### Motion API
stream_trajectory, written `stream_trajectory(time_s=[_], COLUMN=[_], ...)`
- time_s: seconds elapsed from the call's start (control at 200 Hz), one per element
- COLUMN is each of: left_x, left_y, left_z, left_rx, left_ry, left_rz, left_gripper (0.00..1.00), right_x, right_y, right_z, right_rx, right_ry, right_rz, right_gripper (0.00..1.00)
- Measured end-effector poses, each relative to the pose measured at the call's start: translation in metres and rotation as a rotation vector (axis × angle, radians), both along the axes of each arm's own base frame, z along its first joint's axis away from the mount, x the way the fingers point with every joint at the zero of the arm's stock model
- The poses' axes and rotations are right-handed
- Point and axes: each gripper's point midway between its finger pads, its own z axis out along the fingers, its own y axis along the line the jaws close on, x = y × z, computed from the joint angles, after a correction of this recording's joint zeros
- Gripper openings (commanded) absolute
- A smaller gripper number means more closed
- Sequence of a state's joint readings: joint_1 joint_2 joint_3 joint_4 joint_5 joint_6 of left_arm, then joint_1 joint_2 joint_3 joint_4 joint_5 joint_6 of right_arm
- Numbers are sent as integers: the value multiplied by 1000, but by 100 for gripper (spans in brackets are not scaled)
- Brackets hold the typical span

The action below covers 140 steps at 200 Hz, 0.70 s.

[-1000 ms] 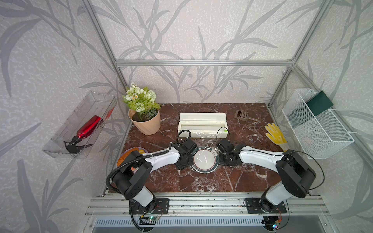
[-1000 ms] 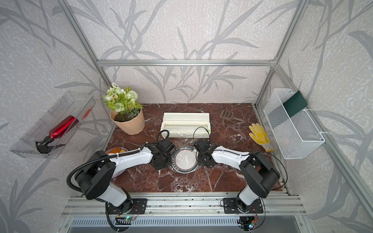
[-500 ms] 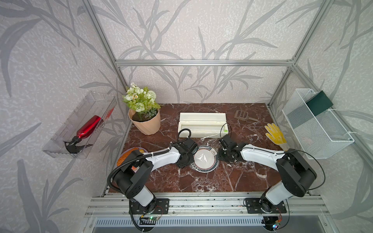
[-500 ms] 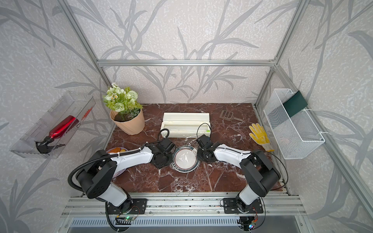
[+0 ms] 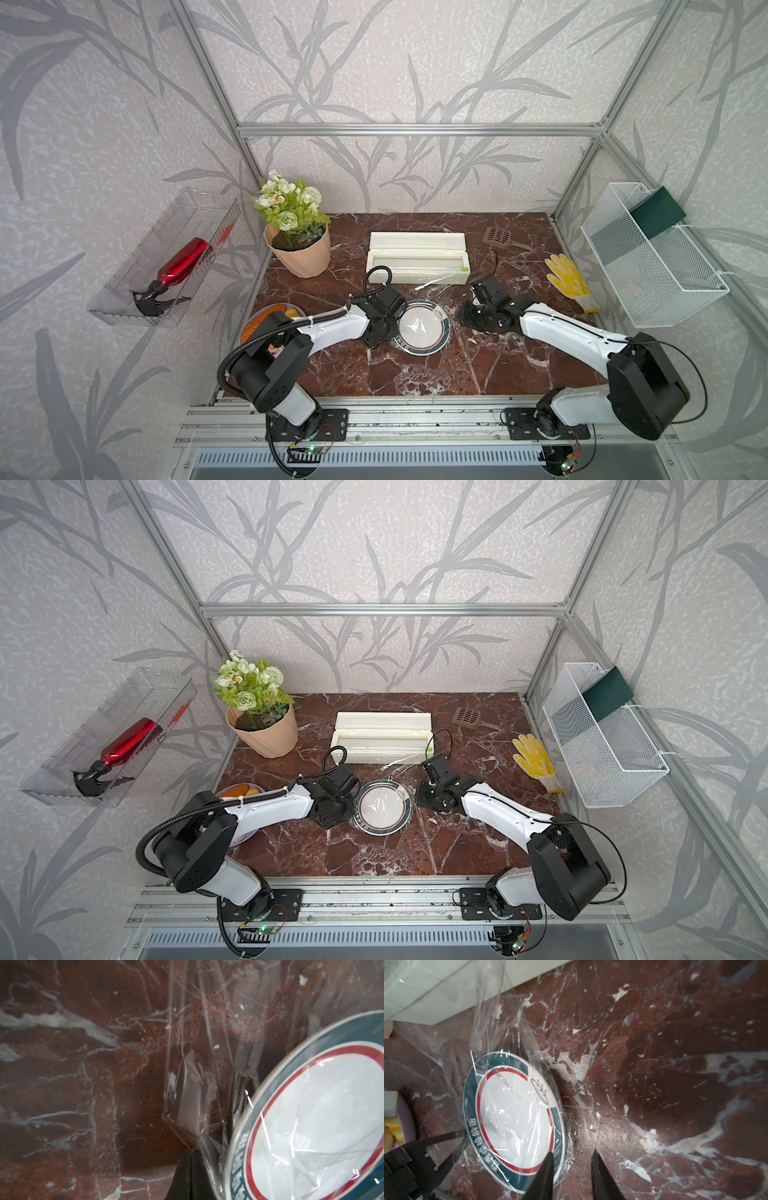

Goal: Wrap the plate with plastic wrap
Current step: Cover the plate with plastic wrap.

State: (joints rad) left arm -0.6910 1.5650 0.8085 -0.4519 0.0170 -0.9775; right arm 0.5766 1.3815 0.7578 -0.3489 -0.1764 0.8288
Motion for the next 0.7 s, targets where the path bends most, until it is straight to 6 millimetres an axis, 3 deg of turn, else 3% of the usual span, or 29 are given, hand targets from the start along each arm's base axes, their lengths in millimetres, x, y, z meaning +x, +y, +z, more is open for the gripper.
stream_trajectory(time_s=[0.185,0.425,0.7], left_x=[0,0,0], left_y=[0,0,0], left_z=[0,0,0], left_rx=[0,-1,0], left_ry=[0,0,0], left_rz=[0,-1,-2], left_gripper=[0,0,0], right_x=[-17,-11,-12], right_y=[15,28,26], right_z=[-20,-24,-37], right_rx=[97,155,129], right_ry=[116,131,153], right_rz=[-5,-8,-4], right_gripper=[35,30,30])
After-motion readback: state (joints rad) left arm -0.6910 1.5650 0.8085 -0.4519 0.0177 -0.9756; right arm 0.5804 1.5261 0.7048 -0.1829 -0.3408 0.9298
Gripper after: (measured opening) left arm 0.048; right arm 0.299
